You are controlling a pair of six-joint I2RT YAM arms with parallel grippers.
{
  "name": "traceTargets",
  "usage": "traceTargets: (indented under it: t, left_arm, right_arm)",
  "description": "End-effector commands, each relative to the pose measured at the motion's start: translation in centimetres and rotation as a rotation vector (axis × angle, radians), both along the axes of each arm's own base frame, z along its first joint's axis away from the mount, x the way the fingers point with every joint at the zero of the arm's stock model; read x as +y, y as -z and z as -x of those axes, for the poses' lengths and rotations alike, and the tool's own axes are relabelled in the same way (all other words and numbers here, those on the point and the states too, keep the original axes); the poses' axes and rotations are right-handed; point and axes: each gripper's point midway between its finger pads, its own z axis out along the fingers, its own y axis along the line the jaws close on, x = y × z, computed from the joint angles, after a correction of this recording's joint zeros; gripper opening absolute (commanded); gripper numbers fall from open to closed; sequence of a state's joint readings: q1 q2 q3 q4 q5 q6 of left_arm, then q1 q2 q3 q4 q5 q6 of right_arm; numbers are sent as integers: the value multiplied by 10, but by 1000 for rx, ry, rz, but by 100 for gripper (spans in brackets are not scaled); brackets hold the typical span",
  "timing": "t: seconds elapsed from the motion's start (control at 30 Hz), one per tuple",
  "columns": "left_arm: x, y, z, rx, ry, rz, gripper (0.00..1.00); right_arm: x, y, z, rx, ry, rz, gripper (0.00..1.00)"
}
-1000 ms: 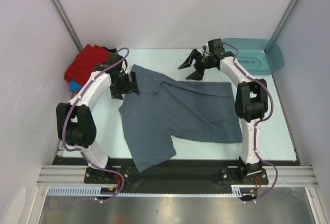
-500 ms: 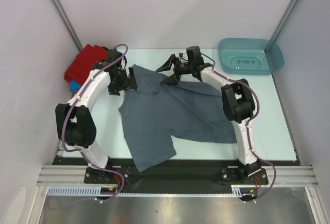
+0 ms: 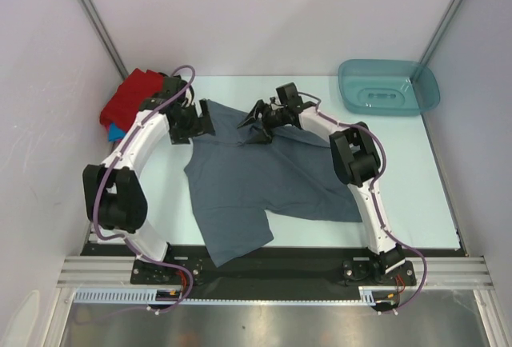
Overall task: Fold and stack the t-shirts
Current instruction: Fold the tshirt
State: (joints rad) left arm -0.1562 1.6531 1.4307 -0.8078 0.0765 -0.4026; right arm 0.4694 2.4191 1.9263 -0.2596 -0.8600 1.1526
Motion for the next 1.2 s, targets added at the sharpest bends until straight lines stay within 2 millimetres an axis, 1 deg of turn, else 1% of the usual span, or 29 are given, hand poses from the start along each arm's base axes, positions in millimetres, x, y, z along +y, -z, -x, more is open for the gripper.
traceTargets:
  t: [0.0,0.03,0.07,0.1,0.13,0.17,0.23,0.27,0.3,0.37,0.43,0.5,0.57,0.6,0.67,0.7,0.73,0.8,0.83,0.9,0.93,1.03,1.07,1.1,1.17]
  left_arm:
    - [-18,-2,-24,-64,20,111,92]
    - [-20,10,-28,-35,22,117,90]
    - [-20,15,-31,-26,18,120,88]
    - [-21,17,-36,-28,16,126,87]
    - [-21,27,-40,-8,10,132,86]
    - [-20,29,-43,-8,1,141,86]
    - [-18,32,-51,-8,-11,143,86]
    - [-15,38,-54,3,-23,144,85]
    - [-13,36,-59,-8,-29,146,84]
    - [-9,41,-65,-7,-46,137,83]
    - [-6,41,-72,-18,-53,137,83]
    - [-4,44,-81,-30,-57,143,82]
    - [-2,43,-89,-45,-61,158,82]
    - [-2,45,-95,-48,-60,160,81]
    - [1,46,-101,-51,-70,162,80]
    - [-1,43,-107,-63,-66,165,79]
    - [0,49,-109,-51,-65,162,79]
    - [2,47,-114,-56,-63,149,78]
    - [4,51,-115,-50,-64,145,78]
    - [9,54,-116,-46,-72,136,77]
    - [10,54,-116,-44,-76,137,77]
    - [19,58,-116,-40,-86,126,76]
    - [20,61,-116,-37,-85,121,75]
    - [22,62,-117,-36,-87,118,75]
    - [27,65,-119,-36,-85,110,74]
  right_arm:
    - [-1,-24,-2,-96,-33,26,73]
    - [-3,-30,0,-100,-39,34,73]
    - [-5,-38,-3,-149,-46,42,73]
    - [-7,-41,-3,-163,-49,51,73]
    - [-11,-46,-3,-165,-48,63,73]
    - [-11,-49,-3,-187,-54,69,73]
    - [-15,-48,-4,-179,-49,81,73]
    - [-16,-45,-4,-172,-46,83,73]
    - [-17,-41,-4,-159,-43,89,73]
    - [-19,-32,-5,-145,-33,108,73]
    - [-19,-26,-6,-137,-26,119,73]
    - [-18,-17,-8,-125,-19,123,73]
    - [-13,-14,-11,-113,-9,102,72]
    - [-11,-6,-12,-97,-6,101,72]
    - [-6,-5,-16,-83,5,71,72]
    - [-4,3,-16,-65,7,70,72]
    - [-1,3,-18,-70,9,58,71]
    - [3,4,-21,-51,22,42,70]
    - [5,9,-23,-45,26,37,70]
    - [9,9,-26,-36,32,24,70]
    - [11,15,-27,-26,31,21,70]
    - [18,14,-29,-21,31,-2,69]
    - [21,19,-28,-8,27,-5,69]
    - [23,15,-31,-15,28,-14,68]
    - [26,17,-30,-10,23,-17,68]
